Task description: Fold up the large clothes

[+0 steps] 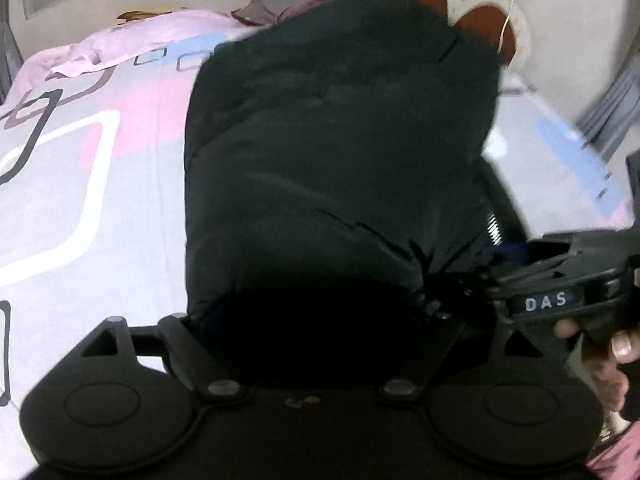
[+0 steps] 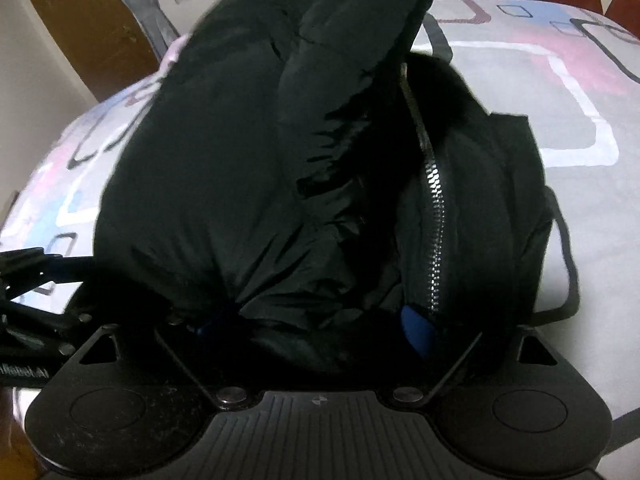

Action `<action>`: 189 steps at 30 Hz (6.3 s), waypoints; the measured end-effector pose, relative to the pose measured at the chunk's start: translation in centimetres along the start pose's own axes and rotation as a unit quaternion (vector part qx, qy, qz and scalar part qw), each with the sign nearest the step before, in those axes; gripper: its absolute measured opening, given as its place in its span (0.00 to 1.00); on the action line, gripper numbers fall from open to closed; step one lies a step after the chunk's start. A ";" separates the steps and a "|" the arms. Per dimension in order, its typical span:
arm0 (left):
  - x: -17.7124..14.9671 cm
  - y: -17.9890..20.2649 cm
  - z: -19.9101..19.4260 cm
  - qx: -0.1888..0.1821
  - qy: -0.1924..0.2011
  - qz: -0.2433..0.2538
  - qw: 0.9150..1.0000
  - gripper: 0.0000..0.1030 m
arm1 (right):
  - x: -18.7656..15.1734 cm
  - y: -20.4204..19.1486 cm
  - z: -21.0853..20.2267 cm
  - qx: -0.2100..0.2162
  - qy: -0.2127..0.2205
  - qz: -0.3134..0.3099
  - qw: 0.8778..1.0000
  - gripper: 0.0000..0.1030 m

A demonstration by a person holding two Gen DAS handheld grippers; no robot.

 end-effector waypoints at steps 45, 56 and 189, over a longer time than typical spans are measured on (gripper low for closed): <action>0.8 -10.2 -1.3 -0.107 0.037 -0.147 0.983 1.00 | 0.0 18.9 -0.6 0.171 0.008 0.255 0.952 0.99; -0.3 -9.1 3.0 -0.197 0.005 -0.190 0.962 1.00 | 2.1 12.8 6.2 0.240 -0.026 0.217 0.946 0.99; -32.1 -6.6 -31.7 0.176 0.180 -0.101 0.963 1.00 | -18.6 -27.5 -11.4 -0.042 0.170 -0.100 0.979 1.00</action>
Point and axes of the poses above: each gripper's, at about its wrist camera, not at the fingertips, and z roughly the way its jaws point, y to its right, x to its top, the point moved 1 cm from there along z, roughly the way its jaws point, and after that the axes turned 4 degrees about -y, right-handed, at the moved point
